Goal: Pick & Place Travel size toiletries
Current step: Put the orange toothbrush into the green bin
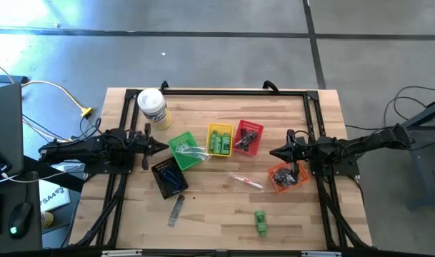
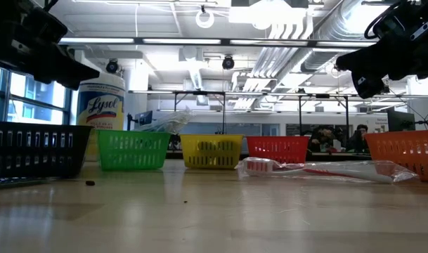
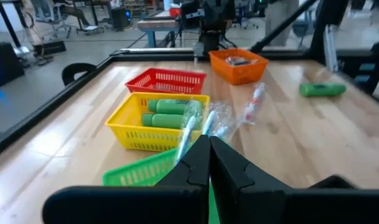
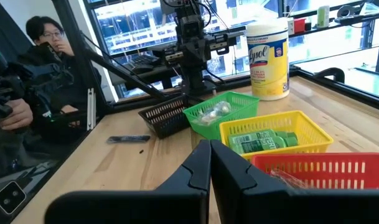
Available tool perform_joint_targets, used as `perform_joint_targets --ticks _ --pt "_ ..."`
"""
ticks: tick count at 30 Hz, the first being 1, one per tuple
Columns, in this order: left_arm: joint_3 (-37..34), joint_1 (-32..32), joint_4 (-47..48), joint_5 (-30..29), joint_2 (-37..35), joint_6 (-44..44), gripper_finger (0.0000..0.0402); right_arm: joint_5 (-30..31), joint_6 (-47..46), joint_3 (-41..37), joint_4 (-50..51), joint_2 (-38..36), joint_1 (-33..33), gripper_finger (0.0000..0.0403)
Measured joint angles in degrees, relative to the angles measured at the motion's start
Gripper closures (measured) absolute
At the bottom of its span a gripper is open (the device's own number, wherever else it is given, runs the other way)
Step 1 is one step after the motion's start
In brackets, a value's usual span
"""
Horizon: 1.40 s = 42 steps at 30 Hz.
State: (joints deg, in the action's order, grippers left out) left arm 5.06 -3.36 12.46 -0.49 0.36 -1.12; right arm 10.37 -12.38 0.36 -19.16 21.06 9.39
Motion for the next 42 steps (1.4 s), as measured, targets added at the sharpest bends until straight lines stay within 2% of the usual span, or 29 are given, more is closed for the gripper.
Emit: perform_joint_targets --ticks 3,11,19,29,34,42 --pt "-0.1 0.0 -1.5 0.2 0.0 2.9 0.0401 0.0 0.0 0.0 0.0 0.0 0.0 0.0401" --pt "-0.1 0.0 -2.0 0.2 0.4 2.9 0.0401 0.0 0.0 0.0 -2.0 0.3 0.0 0.0401" --pt "-0.1 0.0 -2.0 0.0 0.4 2.6 0.0401 0.1 0.0 0.0 -3.8 4.7 0.0 0.0401" --pt "-0.1 0.0 -2.0 -0.1 0.4 1.0 0.0401 0.2 1.7 0.5 -11.3 12.2 0.0 0.0401" --pt "-0.1 0.0 -2.4 -0.2 0.4 1.0 0.0401 -0.3 -1.1 6.9 -8.6 17.2 0.0 0.0401" --pt "-0.1 0.0 -2.9 -0.2 0.4 1.0 0.0401 -2.4 0.2 26.9 14.3 31.0 1.0 0.0401"
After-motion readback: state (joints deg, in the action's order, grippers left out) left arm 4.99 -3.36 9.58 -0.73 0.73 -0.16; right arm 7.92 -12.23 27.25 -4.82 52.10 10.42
